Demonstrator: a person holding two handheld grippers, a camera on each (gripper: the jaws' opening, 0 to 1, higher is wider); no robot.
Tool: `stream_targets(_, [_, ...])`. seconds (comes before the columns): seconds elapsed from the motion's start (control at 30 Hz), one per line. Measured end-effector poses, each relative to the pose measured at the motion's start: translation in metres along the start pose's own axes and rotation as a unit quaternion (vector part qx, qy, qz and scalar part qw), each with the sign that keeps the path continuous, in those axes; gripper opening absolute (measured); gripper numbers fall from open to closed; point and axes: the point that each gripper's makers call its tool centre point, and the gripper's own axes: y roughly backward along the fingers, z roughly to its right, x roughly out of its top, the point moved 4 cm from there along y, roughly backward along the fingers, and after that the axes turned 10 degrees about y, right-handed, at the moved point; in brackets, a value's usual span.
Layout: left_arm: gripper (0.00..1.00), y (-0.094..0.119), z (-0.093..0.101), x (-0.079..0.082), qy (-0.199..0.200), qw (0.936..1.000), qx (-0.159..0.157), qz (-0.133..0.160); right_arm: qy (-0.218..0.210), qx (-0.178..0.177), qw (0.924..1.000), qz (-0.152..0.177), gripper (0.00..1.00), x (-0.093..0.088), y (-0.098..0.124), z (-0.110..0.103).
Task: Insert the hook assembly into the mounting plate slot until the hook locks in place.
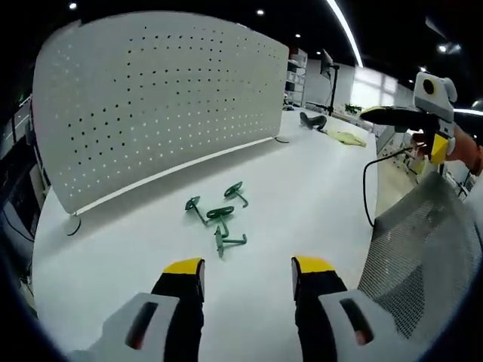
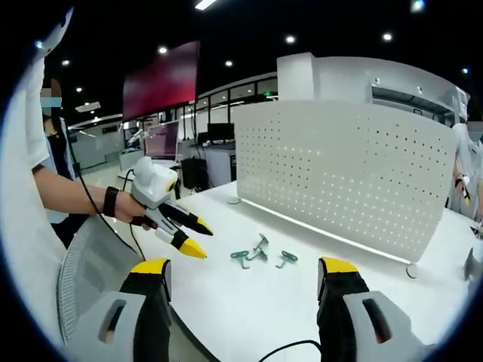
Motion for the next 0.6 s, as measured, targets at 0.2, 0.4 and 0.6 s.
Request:
stream_targets(0.2, [0.47, -0.009, -0.004, -0.003, -0.006, 0.9999, 0.001, -0.012, 0.003, -0.003, 1.0000, -0.005, 0.81, -0.001, 0.001, -0.001])
stream_targets(0.4, [0.44, -0.019, -0.006, -0.005, 0.000, 0.9999, 0.004, -0.016, 0.001, -0.007, 1.0000, -0.007, 0.80, -0.002, 0.002, -0.001])
stream_targets(0.6, [0.42, -0.030, -0.005, -0.007, -0.004, 0.9998, 0.004, -0.021, -0.004, -0.013, 0.9999, -0.008, 0.80, -0.003, 0.004, -0.002])
